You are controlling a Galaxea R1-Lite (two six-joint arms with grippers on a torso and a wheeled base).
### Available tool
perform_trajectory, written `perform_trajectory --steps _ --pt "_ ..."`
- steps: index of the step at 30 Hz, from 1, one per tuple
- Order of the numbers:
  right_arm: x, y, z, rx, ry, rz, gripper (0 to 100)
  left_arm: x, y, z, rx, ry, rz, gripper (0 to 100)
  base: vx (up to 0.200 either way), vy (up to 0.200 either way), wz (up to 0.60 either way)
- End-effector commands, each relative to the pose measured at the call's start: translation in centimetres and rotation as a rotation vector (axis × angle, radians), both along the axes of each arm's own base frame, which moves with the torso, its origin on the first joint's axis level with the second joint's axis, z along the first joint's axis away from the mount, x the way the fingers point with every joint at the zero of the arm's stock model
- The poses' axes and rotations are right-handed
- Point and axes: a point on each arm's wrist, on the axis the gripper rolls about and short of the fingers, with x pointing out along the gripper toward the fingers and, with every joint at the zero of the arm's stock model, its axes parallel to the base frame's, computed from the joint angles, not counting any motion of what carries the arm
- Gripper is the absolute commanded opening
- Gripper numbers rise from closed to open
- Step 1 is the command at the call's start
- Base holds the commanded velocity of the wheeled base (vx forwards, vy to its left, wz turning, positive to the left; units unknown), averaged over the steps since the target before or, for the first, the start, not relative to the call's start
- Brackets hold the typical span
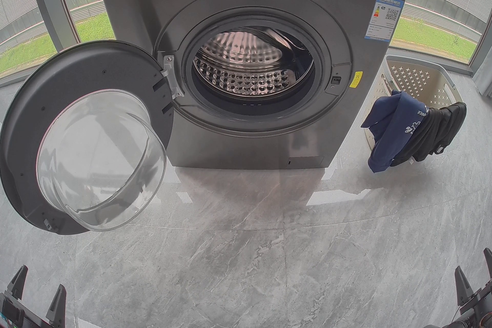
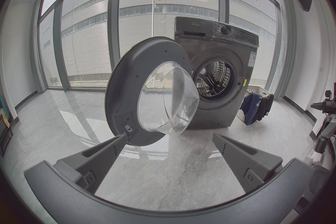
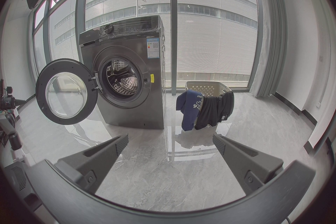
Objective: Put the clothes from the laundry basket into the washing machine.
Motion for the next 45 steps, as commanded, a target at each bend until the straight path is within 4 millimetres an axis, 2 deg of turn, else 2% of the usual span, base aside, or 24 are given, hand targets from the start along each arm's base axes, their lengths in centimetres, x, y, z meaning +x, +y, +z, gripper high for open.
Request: perform_trajectory --steps 1,16,22,43,45 --pt "0.08 -0.01 -0.43 0.006 0.008 0.004 100 0.02 0.00 -0.43 -0.001 0.002 0.001 100 0.000 -0.200 0.00" --pt "0.09 -0.01 -0.43 0.001 0.009 0.004 100 0.02 0.00 -0.43 0.001 0.002 0.001 100 0.000 -0.200 0.00" --pt "0.08 -0.01 -0.45 0.000 0.009 0.004 100 0.02 0.00 -0.43 0.008 0.002 0.001 100 0.000 0.000 0.00" --pt "0.09 -0.01 -0.43 0.001 0.009 0.004 100 0.02 -0.01 -0.43 0.004 0.002 -0.002 100 0.200 0.000 0.00" --pt "0.09 0.00 -0.45 0.001 0.011 0.002 100 0.02 -0.01 -0.43 0.002 0.002 -0.002 100 0.000 0.000 0.00"
